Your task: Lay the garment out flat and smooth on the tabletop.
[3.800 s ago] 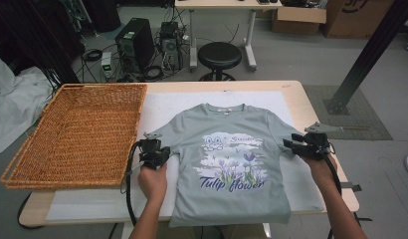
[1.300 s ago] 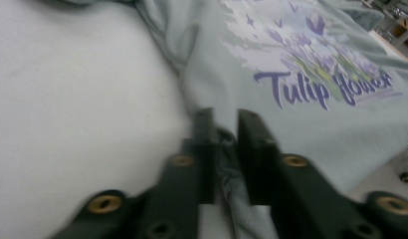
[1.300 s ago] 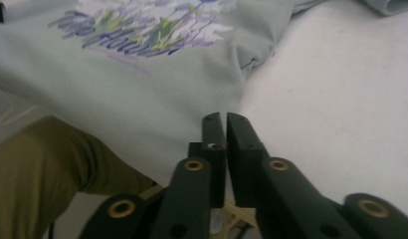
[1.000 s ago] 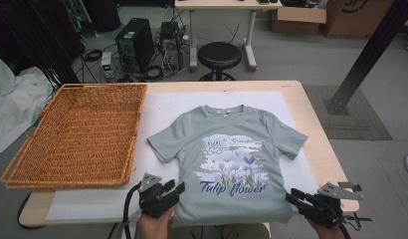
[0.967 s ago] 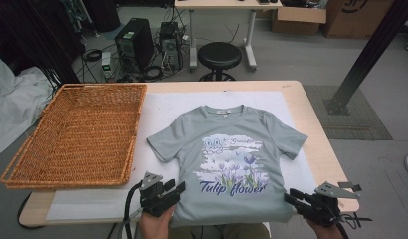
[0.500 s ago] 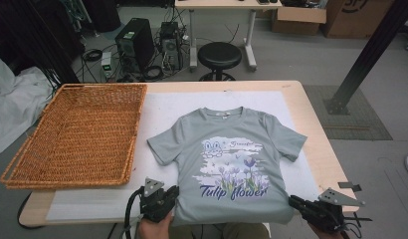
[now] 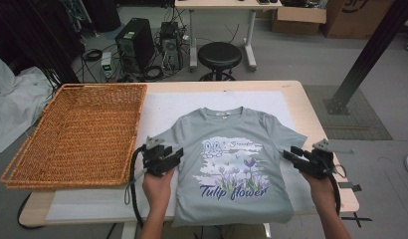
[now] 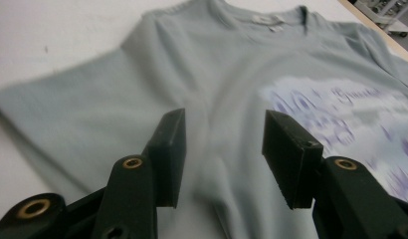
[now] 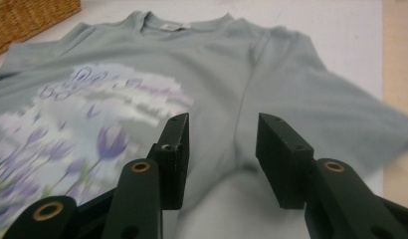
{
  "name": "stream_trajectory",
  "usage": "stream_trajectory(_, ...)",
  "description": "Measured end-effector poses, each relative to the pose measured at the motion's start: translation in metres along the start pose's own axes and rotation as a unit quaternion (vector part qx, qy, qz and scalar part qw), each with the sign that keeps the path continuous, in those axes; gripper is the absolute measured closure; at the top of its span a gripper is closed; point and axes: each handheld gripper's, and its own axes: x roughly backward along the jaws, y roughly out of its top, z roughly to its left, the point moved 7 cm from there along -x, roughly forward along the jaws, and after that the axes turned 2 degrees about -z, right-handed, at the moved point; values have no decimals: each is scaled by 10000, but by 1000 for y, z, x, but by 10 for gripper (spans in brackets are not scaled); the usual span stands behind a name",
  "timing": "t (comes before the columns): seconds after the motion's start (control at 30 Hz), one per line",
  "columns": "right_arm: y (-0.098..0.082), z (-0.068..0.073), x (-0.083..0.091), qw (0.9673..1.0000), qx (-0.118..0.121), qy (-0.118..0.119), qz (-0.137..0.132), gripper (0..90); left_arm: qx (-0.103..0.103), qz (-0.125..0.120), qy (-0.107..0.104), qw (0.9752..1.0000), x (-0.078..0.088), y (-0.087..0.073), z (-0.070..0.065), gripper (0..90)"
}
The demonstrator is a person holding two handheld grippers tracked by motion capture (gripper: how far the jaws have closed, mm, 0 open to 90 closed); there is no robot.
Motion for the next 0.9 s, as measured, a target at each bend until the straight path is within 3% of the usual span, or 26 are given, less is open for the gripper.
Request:
stream_trajectory(0.07,9,-9,-13,10000,-40,23,-30,564,-15,1,49,10000,-11,13,7,530)
stream_trajectory(0.23,16,-18,-24,10000,-9,22,-56,560,16,-70,9,10000,-32,38,20,538)
stream_trajectory(0.37,23,-23,-27,10000,50,33,-46,553,-42,191,89,9998,-57,46,32,551)
stream_trajectory(0.43,27,-23,-28,9999,67,48,-86,552,-158,416,313,9985,-70,44,40,566)
stream_trajectory(0.53,31,-20,-29,9998,130,84,-100,549,-201,763,966,9922,-80,37,54,586)
stream_trajectory(0.6,32,-18,-29,9997,203,97,-79,547,-251,724,1195,9899,-80,35,59,621)
stream_trajectory(0.63,31,-16,-29,9996,229,127,-73,545,-355,760,1391,9867,-79,35,61,636)
stream_trajectory(0.67,31,-15,-29,9996,248,133,-69,544,-562,771,1743,9801,-76,35,63,623)
stream_trajectory(0.7,30,-15,-28,9995,272,135,-66,542,-587,774,1913,9767,-73,35,65,622)
stream_trajectory(0.77,28,-15,-28,9995,270,134,-41,541,-503,722,1988,9761,-70,33,69,597)
stream_trajectory(0.8,28,-15,-28,9996,264,123,-27,540,-496,725,2096,9738,-69,32,71,583)
stream_trajectory(0.9,27,-19,-30,9997,258,43,26,538,-370,637,1989,9772,-65,30,75,524)
